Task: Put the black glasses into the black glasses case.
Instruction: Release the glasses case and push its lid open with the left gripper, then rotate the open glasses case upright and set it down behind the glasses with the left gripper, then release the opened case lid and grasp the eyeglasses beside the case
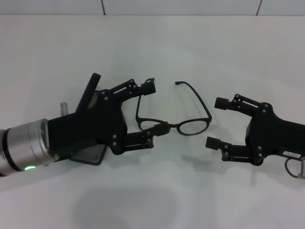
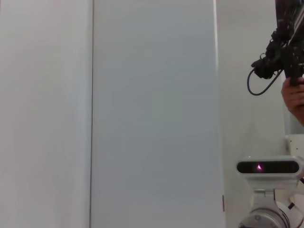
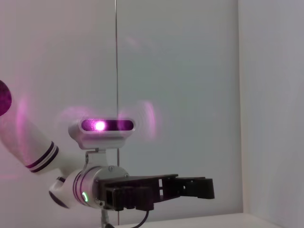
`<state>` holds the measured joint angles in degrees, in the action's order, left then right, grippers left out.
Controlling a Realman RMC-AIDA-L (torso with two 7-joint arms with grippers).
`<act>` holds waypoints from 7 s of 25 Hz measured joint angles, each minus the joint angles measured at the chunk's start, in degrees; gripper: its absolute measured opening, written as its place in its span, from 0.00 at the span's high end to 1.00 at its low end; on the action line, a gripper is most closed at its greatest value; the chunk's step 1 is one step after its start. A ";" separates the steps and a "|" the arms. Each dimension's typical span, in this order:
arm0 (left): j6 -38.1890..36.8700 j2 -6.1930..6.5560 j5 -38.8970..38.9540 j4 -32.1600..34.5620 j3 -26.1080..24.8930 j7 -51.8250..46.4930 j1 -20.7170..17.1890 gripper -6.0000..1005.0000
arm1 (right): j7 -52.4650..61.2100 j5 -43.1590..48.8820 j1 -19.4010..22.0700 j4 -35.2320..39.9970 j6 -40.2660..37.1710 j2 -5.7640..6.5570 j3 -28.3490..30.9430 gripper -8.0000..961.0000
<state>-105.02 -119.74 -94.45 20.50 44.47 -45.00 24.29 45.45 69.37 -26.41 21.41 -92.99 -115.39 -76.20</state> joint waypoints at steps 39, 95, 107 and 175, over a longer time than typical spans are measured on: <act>17.48 -0.16 -37.34 55.41 8.17 -81.44 -4.53 0.16 | -0.01 -0.40 -0.21 0.82 1.01 0.07 0.26 0.10; 32.20 -0.04 -41.21 54.58 36.11 -52.14 4.97 0.79 | -2.43 -0.64 3.21 0.24 -0.45 -0.09 0.26 0.12; 32.89 0.07 -26.63 53.99 33.43 -52.70 3.56 0.53 | -2.15 -2.16 3.12 0.16 1.40 -0.20 0.41 0.16; 10.14 1.07 20.01 21.36 22.29 -40.80 -0.14 0.32 | 32.17 26.26 5.34 40.79 5.58 -0.30 -0.60 0.88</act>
<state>-94.88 -118.67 -74.43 41.86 66.76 -85.80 24.15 77.61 95.63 -21.06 62.20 -87.41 -115.69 -76.79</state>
